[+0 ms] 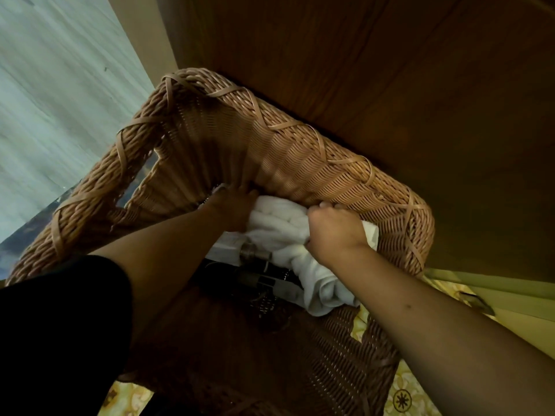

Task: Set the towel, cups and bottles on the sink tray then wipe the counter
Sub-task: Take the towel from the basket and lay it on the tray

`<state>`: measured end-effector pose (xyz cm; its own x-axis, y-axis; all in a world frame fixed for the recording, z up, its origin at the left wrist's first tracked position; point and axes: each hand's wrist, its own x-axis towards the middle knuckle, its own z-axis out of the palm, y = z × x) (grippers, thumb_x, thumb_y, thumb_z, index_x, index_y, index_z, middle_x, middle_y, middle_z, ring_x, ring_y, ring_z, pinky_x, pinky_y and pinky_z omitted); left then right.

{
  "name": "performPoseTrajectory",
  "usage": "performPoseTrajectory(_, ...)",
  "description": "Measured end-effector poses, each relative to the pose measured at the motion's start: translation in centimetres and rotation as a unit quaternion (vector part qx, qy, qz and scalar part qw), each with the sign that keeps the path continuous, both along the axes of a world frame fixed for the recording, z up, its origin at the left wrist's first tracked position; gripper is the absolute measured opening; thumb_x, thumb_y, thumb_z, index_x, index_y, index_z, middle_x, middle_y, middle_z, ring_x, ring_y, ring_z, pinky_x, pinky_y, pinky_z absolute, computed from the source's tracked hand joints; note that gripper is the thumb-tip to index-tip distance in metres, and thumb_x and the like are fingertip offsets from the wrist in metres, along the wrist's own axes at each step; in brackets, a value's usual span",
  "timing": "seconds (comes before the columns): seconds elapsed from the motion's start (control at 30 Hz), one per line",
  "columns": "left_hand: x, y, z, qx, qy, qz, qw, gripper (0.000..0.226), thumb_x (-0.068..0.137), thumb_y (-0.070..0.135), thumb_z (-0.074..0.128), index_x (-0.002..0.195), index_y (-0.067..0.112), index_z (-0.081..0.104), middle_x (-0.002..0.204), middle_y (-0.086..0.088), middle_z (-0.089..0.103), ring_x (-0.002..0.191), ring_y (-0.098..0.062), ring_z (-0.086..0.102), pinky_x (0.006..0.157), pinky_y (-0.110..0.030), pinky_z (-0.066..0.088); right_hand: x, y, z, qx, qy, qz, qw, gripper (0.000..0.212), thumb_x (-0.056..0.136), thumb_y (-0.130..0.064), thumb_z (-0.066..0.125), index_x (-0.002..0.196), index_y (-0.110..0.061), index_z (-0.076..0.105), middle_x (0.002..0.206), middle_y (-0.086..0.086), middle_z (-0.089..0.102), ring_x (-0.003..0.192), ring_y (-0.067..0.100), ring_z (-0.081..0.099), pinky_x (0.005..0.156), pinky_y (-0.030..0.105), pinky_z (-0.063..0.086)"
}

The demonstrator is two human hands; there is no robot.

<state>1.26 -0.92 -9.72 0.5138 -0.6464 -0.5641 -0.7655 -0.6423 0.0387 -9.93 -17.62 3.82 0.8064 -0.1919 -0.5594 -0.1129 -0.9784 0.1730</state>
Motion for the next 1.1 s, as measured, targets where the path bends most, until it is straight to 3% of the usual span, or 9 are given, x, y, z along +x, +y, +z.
performPoseTrajectory(0.2, 0.4, 1.7, 0.4, -0.101, -0.003, 0.016, 0.995, 0.076, 0.085, 0.05, 0.067, 0.144, 0.011, 0.041, 0.149, -0.015, 0.04, 0.13, -0.035, 0.046, 0.103, -0.049, 0.043, -0.2, 0.5, 2.5, -0.004, -0.027, 0.036, 0.999, 0.042, 0.09, -0.024, 0.07, 0.129, -0.016, 0.056, 0.13, 0.003, 0.056, 0.122, 0.026, 0.052, 0.095, 0.034, 0.043)
performPoseTrajectory(0.37, 0.4, 2.2, 3.5, -0.156, 0.043, 0.102, 0.982, 0.062, 0.088, 0.044, 0.066, 0.137, 0.01, 0.047, 0.134, -0.013, 0.057, 0.119, -0.033, 0.058, 0.099, -0.043, 0.044, 0.1, 0.8, 6.0, -0.02, -0.05, 0.052, 0.997, 0.051, 0.09, -0.025, 0.066, 0.138, -0.022, 0.05, 0.133, 0.003, 0.055, 0.123, 0.028, 0.049, 0.097, 0.038, 0.042)
performPoseTrajectory(0.43, 0.6, 2.4, 5.5, -0.161, 0.053, 0.125, 0.978, 0.056, 0.091, 0.041, 0.062, 0.134, 0.008, 0.047, 0.13, -0.015, 0.06, 0.114, -0.036, 0.061, 0.094, -0.044, 0.045, 0.1, 1.0, 7.8, -0.021, -0.06, 0.048, 0.997, 0.051, 0.09, -0.026, 0.065, 0.138, -0.022, 0.049, 0.133, 0.004, 0.055, 0.124, 0.03, 0.049, 0.096, 0.04, 0.042)
performPoseTrajectory(0.53, 1.0, 2.8, 8.6, -0.177, 0.067, 0.142, 0.972, 0.05, 0.088, 0.038, 0.062, 0.128, 0.011, 0.046, 0.13, -0.016, 0.059, 0.116, -0.037, 0.06, 0.098, -0.048, 0.045, -0.3, 1.4, 10.8, -0.025, -0.077, 0.037, 0.996, 0.055, 0.087, -0.027, 0.067, 0.138, -0.026, 0.048, 0.133, 0.003, 0.055, 0.122, 0.029, 0.05, 0.093, 0.039, 0.043)
performPoseTrajectory(0.7, 1.2, 4.2, 13.5, -0.203, -0.003, 0.114, 0.973, 0.042, 0.087, 0.035, 0.064, 0.121, 0.016, 0.048, 0.121, -0.012, 0.063, 0.108, -0.032, 0.063, 0.092, -0.047, 0.051, -1.1, 2.9, 16.1, -0.053, -0.111, 0.035, 0.992, 0.055, 0.089, -0.033, 0.068, 0.139, -0.03, 0.047, 0.134, 0.002, 0.054, 0.122, 0.03, 0.049, 0.094, 0.041, 0.042)
performPoseTrajectory(0.93, -0.3, 5.6, 20.7, -0.3, -0.037, 0.086, 0.949, 0.035, 0.086, 0.038, 0.063, 0.112, 0.023, 0.045, 0.117, -0.004, 0.063, 0.11, -0.029, 0.058, 0.084, -0.042, 0.046, -3.1, 3.0, 23.9, -0.087, -0.167, 0.045, 0.981, 0.061, 0.084, -0.031, 0.075, 0.137, -0.033, 0.045, 0.125, 0.0, 0.055, 0.117, 0.028, 0.05, 0.095, 0.04, 0.043)
performPoseTrajectory(1.1, -2.4, 6.2, 26.1, -0.323, -0.082, 0.092, 0.938, 0.044, 0.089, 0.045, 0.06, 0.124, 0.024, 0.044, 0.125, -0.004, 0.062, 0.115, -0.027, 0.056, 0.091, -0.043, 0.048, -5.6, 1.9, 28.5, -0.086, -0.222, 0.092, 0.967, 0.058, 0.085, -0.03, 0.074, 0.135, -0.033, 0.045, 0.126, 0.002, 0.056, 0.118, 0.027, 0.052, 0.097, 0.041, 0.044)
